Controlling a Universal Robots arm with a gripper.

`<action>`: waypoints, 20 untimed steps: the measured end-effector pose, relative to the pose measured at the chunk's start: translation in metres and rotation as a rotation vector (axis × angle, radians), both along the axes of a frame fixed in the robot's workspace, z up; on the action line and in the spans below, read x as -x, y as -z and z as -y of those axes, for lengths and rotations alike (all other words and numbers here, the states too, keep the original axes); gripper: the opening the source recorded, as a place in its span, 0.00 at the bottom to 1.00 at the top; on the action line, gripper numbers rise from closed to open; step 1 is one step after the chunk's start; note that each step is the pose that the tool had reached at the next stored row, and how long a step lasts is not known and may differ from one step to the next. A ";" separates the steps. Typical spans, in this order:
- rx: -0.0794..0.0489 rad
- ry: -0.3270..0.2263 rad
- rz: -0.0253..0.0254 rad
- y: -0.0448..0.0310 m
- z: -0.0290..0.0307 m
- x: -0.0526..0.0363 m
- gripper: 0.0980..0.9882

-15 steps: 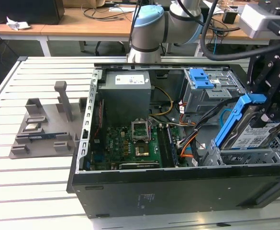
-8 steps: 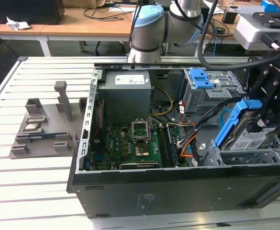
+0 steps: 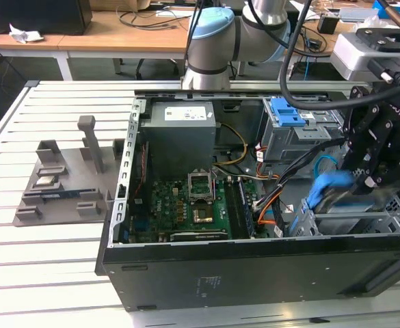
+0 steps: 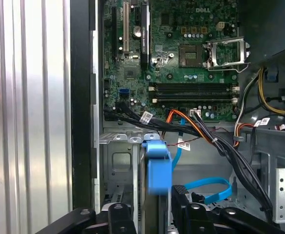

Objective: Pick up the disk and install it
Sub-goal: 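Insert the disk into the insertion slot, then insert the first disk wire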

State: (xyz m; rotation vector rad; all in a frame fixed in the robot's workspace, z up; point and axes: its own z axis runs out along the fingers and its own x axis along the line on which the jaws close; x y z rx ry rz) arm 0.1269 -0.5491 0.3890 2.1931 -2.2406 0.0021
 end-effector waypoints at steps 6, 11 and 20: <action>0.000 0.000 0.0000 0.0001 0.0000 0.0000 0.30; 0.000 0.000 0.0000 0.0002 0.0000 0.0000 0.01; 0.000 0.000 -0.0001 0.0003 0.0000 0.0000 0.01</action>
